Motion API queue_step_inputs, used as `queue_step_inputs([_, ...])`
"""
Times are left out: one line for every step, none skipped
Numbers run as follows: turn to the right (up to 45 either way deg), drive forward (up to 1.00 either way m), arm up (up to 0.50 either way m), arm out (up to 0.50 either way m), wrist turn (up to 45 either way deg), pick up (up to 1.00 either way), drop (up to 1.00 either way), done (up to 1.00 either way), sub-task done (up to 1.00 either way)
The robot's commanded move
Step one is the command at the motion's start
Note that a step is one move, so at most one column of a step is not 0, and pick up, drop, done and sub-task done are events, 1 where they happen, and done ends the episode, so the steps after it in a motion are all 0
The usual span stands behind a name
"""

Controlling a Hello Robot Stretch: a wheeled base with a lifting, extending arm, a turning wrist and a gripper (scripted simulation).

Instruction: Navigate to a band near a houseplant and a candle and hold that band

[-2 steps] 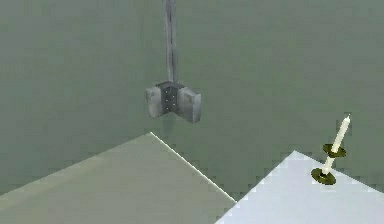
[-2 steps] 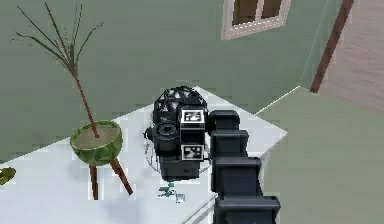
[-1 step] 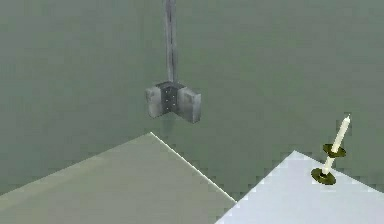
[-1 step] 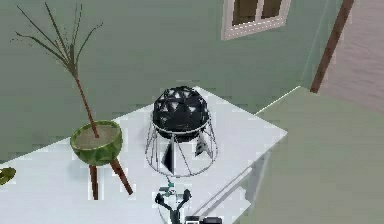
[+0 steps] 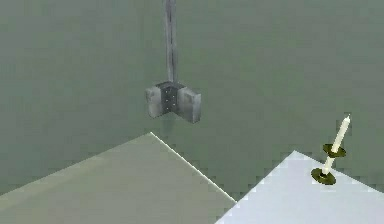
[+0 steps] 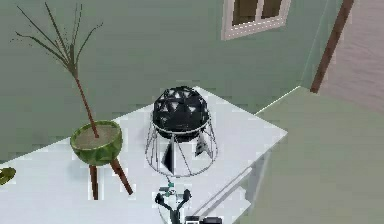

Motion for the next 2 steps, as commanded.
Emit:
queue_step_inputs([0.0,0.00,0.10,0.00,0.0,0.00,0.00,0.00,0.00])
queue_step_inputs([0.0,0.00,0.00,0.00,0.0,0.00,0.00,1.00,0.00])
